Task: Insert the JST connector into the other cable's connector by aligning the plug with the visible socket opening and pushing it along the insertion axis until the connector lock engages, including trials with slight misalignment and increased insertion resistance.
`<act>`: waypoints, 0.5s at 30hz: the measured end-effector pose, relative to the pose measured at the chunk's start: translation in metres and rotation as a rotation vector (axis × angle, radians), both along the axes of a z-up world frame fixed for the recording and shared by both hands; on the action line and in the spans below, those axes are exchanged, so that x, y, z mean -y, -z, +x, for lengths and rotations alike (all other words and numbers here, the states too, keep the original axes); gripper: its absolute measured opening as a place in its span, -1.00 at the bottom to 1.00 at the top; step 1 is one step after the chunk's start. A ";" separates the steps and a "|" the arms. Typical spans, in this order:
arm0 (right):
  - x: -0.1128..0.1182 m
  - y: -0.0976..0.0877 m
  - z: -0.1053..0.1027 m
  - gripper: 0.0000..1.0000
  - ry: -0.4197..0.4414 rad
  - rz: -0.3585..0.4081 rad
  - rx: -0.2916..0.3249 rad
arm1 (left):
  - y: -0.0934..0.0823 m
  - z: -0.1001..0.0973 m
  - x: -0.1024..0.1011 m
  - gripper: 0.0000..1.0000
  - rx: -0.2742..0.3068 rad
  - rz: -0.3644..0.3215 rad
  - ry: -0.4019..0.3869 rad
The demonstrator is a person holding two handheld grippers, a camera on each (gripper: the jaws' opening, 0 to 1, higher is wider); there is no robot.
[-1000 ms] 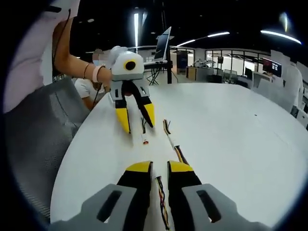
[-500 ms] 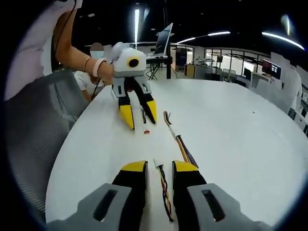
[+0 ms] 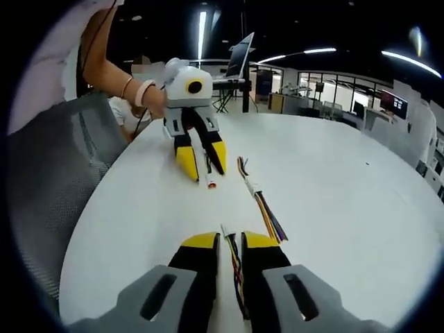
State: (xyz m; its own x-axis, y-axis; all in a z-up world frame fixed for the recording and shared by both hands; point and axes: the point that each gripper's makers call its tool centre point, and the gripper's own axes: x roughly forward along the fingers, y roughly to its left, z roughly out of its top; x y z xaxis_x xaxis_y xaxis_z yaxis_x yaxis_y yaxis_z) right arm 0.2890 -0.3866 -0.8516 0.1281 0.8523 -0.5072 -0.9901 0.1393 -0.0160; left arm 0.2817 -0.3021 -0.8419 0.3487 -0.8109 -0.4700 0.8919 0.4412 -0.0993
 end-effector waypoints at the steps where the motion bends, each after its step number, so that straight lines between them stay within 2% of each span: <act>1: -0.001 0.000 0.000 -0.83 -0.005 0.001 0.003 | 0.000 0.000 -0.001 -0.72 0.007 0.002 0.001; 6: -0.002 -0.001 -0.001 -0.87 -0.014 0.006 0.004 | 0.000 -0.003 0.000 -0.89 0.019 0.001 0.020; 15: -0.004 0.000 -0.001 -0.91 -0.007 0.014 -0.012 | 0.000 -0.003 0.004 -0.99 0.017 -0.024 0.038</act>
State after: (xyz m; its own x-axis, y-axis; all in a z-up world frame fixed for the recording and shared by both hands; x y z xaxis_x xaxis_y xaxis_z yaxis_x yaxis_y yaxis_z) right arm 0.2877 -0.3827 -0.8512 0.1158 0.8604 -0.4962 -0.9912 0.1323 -0.0020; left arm 0.2786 -0.3060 -0.8424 0.3251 -0.8344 -0.4450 0.9096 0.4047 -0.0943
